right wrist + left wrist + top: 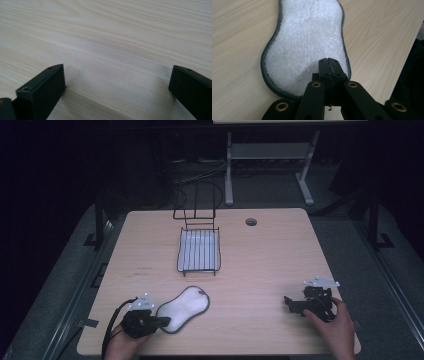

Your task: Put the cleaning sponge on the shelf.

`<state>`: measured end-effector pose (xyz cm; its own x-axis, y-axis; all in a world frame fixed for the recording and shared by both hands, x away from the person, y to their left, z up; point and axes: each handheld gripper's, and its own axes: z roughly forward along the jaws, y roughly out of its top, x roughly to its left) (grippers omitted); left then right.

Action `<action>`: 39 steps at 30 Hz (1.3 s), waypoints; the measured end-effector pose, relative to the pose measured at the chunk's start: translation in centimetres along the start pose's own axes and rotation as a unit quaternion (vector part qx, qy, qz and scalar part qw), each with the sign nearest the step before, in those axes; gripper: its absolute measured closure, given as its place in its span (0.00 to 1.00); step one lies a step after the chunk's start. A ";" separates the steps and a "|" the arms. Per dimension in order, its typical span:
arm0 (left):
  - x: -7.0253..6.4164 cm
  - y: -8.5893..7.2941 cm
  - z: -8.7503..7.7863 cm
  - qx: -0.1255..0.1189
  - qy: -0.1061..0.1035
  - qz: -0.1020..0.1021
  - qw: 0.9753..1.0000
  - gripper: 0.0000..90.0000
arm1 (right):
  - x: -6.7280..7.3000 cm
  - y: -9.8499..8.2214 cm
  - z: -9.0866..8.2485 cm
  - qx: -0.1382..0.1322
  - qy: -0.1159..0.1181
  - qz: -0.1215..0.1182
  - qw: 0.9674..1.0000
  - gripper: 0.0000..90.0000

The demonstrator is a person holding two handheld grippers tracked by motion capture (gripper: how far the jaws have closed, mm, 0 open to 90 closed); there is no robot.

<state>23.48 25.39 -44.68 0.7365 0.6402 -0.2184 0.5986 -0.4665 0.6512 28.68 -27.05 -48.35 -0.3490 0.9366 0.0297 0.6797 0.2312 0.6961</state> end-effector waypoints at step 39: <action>1.6 4.7 3.0 -0.008 0.014 0.050 0.999 0.14 | 0.0 0.0 0.0 -0.001 0.000 -0.001 1.000 0.00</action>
<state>28.43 22.39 -44.14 0.7830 0.6082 -0.1306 0.5169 -0.5195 0.6804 28.68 -27.07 -48.36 -0.3501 0.9363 0.0287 0.6785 0.2323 0.6969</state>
